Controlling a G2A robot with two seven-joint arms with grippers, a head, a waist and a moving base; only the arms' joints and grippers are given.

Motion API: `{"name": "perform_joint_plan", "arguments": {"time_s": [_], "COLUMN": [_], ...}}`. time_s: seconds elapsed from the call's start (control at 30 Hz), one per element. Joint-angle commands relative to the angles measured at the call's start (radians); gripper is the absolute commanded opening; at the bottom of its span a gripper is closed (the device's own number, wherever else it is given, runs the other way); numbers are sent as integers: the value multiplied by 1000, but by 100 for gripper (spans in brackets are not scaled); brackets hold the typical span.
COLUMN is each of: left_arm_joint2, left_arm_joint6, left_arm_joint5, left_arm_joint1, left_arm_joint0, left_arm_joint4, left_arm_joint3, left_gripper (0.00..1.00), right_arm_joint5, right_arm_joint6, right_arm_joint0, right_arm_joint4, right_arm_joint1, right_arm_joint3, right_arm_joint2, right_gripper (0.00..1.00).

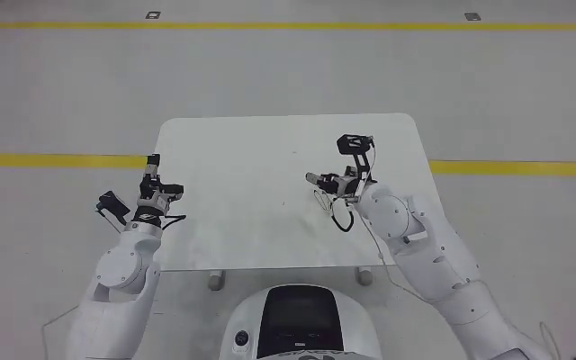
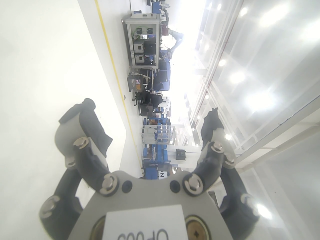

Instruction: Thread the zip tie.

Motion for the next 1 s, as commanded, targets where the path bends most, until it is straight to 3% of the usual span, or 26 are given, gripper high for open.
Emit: {"name": "perform_joint_plan", "arguments": {"time_s": [0.0, 0.2, 0.57, 0.67, 0.8, 0.97], "left_arm_joint2": [0, 0, 0, 0, 0, 0], "left_arm_joint6": [0, 0, 0, 0, 0, 0], "left_arm_joint5": [0, 0, 0, 0, 0, 0], "left_arm_joint1": [0, 0, 0, 0, 0, 0], "left_arm_joint0": [0, 0, 0, 0, 0, 0], "left_arm_joint4": [0, 0, 0, 0, 0, 0], "left_arm_joint3": [0, 0, 0, 0, 0, 0], "left_gripper": [100, 100, 100, 100, 100, 100], "right_arm_joint5": [0, 0, 0, -3, 0, 0], "right_arm_joint6": [90, 273, 276, 300, 394, 439], "right_arm_joint0": [51, 191, 197, 230, 334, 443], "right_arm_joint4": [-36, -114, -118, -164, -209, -217], "right_arm_joint1": [-6, -43, -45, -52, -81, -137], "right_arm_joint3": [30, 168, 177, 200, 294, 474], "right_arm_joint2": [-27, -139, -143, -178, -262, -364], "right_gripper": [100, 100, 100, 100, 100, 100]}}
